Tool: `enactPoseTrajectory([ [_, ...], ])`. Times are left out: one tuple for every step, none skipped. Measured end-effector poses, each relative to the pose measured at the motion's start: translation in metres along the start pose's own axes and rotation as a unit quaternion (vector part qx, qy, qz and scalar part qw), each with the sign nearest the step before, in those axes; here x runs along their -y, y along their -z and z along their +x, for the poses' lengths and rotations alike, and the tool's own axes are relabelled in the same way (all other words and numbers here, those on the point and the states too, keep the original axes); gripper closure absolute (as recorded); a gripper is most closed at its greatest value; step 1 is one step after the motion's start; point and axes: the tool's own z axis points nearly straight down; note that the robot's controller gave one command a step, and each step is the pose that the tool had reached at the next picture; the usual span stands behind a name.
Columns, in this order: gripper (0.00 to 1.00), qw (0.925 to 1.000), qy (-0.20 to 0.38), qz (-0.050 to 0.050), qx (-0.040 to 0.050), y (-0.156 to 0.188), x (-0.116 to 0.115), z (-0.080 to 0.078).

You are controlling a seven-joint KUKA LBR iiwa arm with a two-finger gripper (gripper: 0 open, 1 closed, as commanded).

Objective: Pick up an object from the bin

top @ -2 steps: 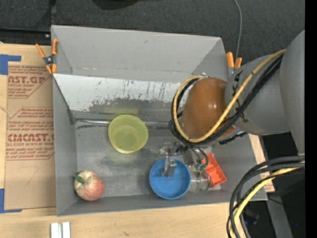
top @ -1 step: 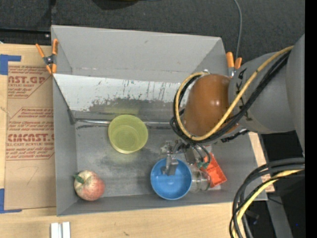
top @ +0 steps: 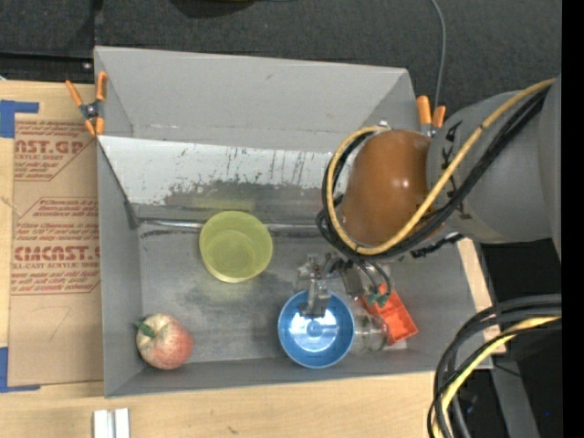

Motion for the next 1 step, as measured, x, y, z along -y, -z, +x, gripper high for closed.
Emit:
enactPoseTrajectory([
  [1.0,1.0,0.0,0.0,0.0002,0.0089,-0.0001,-0.0002],
])
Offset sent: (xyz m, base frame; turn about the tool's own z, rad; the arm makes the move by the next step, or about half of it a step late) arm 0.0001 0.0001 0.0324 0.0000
